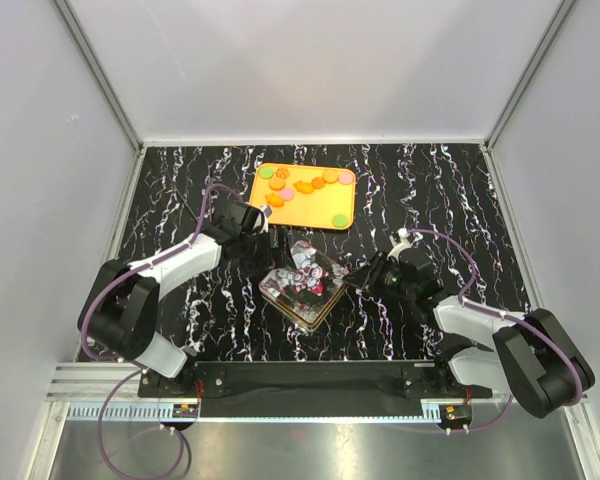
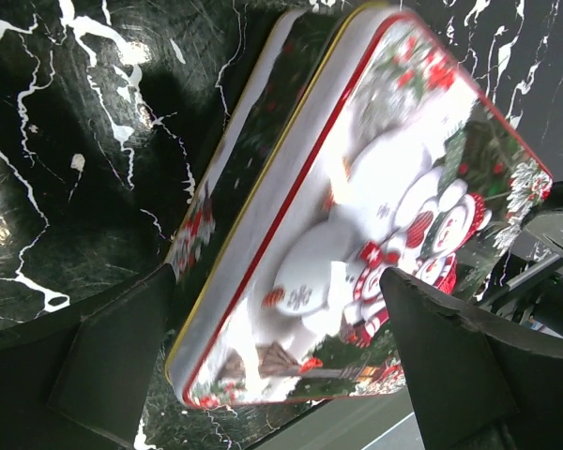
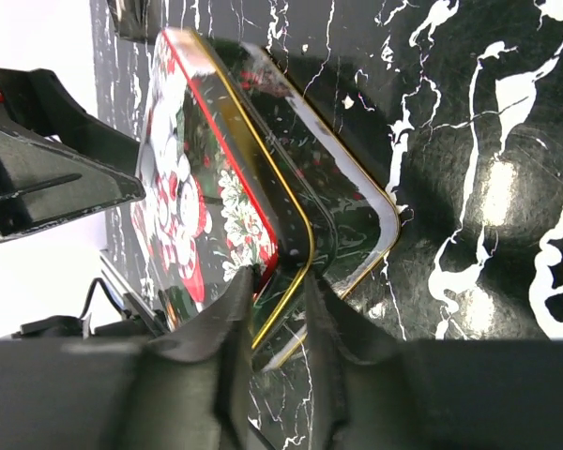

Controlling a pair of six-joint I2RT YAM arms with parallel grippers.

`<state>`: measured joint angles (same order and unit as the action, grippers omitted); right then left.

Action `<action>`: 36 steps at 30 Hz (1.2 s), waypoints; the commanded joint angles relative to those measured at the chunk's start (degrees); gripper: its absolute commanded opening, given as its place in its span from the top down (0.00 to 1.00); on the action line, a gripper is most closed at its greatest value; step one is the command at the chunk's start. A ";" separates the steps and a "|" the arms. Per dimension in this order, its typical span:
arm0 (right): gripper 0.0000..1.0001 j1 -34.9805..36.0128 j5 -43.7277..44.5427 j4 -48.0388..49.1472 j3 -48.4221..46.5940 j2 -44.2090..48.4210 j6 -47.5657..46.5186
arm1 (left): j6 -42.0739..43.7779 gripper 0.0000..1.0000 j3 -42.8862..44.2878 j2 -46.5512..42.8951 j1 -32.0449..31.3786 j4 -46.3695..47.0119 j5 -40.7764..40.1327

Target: Pack the cookies

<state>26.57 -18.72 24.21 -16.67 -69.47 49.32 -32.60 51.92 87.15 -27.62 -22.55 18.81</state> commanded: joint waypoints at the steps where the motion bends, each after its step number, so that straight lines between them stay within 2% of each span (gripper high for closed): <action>1: 0.75 0.33 2.20 -2.23 2.78 -1.10 -0.89 | 0.08 0.01 1.16 0.56 0.37 2.51 1.93; 7: 0.77 0.33 2.29 -3.20 3.75 -1.54 -0.54 | 0.69 0.01 2.04 1.61 0.37 1.72 2.20; 11: 0.48 0.24 2.46 -7.05 2.00 1.35 -0.54 | 1.75 0.01 3.18 1.18 0.37 0.14 2.63; 12: 0.38 0.33 2.55 -8.72 1.29 3.53 -0.80 | 2.10 0.01 3.45 0.83 0.37 -0.74 2.72; 15: 0.32 0.33 2.64 -14.53 -1.78 8.10 -1.95 | 2.80 0.01 3.01 -0.23 0.54 -1.19 2.90; 18: 0.32 0.33 0.18 -17.70 -4.33 9.70 -2.04 | 2.46 0.01 1.43 -0.23 0.72 0.12 4.92; 23: 0.32 0.42 -6.06 -15.16 -3.91 9.18 1.74 | -1.06 0.03 -3.13 -1.11 0.63 5.48 7.99; 36: 0.34 4.63 -5.18 -13.14 -3.81 6.73 6.22 | -5.54 0.06 -7.27 -4.18 -0.24 10.32 8.53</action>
<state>30.02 -23.27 8.40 -19.38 -61.34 53.54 -36.34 45.30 85.52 -27.24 -16.25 25.52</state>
